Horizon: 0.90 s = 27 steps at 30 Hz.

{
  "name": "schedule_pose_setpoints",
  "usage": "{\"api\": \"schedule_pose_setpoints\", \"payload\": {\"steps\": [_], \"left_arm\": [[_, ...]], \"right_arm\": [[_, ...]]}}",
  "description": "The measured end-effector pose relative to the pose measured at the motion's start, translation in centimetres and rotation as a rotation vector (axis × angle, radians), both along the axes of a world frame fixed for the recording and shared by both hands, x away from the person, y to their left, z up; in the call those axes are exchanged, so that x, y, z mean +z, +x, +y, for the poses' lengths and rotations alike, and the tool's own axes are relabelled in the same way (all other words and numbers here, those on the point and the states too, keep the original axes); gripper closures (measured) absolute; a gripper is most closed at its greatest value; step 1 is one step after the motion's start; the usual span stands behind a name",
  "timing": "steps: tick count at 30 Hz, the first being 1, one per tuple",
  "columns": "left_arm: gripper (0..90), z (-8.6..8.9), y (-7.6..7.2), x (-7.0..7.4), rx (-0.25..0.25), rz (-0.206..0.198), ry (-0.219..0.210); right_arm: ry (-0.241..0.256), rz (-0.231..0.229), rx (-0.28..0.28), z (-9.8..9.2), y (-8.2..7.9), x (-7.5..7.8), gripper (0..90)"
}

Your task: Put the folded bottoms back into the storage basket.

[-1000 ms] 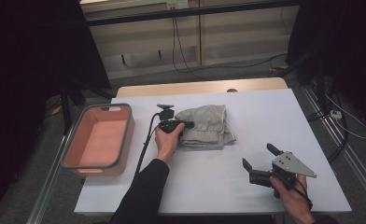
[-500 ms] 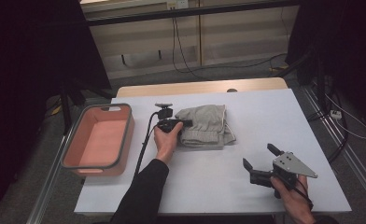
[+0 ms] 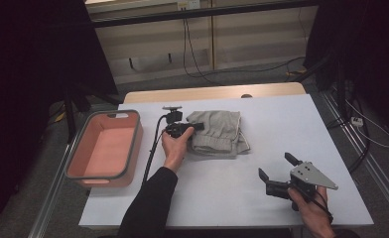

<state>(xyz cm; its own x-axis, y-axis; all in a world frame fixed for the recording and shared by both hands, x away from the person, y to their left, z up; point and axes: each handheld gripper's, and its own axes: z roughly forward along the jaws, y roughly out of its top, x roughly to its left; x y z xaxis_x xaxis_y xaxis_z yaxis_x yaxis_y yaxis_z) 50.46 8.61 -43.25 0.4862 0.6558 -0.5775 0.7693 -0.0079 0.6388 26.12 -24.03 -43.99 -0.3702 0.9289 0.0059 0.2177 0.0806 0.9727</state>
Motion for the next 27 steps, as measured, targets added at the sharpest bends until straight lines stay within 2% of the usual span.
{"api": "schedule_pose_setpoints", "payload": {"steps": [10,14,16,20,23,27], "left_arm": [[80.5,0.0,-0.4,1.3,-0.017,-0.040,-0.022],[80.5,0.0,-0.4,1.9,-0.031,-0.050,-0.043],[80.4,0.1,-0.3,2.1,-0.048,-0.061,-0.039],[80.6,0.0,-0.4,2.9,-0.058,-0.074,-0.046],[80.7,0.1,-0.5,3.8,-0.071,-0.101,-0.052],[80.8,0.2,-0.6,4.3,-0.082,-0.108,-0.068]], "right_arm": [[-0.001,-0.001,0.001,0.0,0.0,0.0,2.3],[0.003,0.001,-0.004,-0.1,0.0,0.0,2.3],[0.003,0.001,-0.005,-0.1,0.0,0.0,2.4],[0.005,0.001,-0.008,-0.2,-0.1,0.0,2.4],[0.005,0.002,-0.010,-0.2,-0.1,0.0,2.3],[0.004,0.001,-0.011,-0.2,-0.1,0.0,2.3]]}}
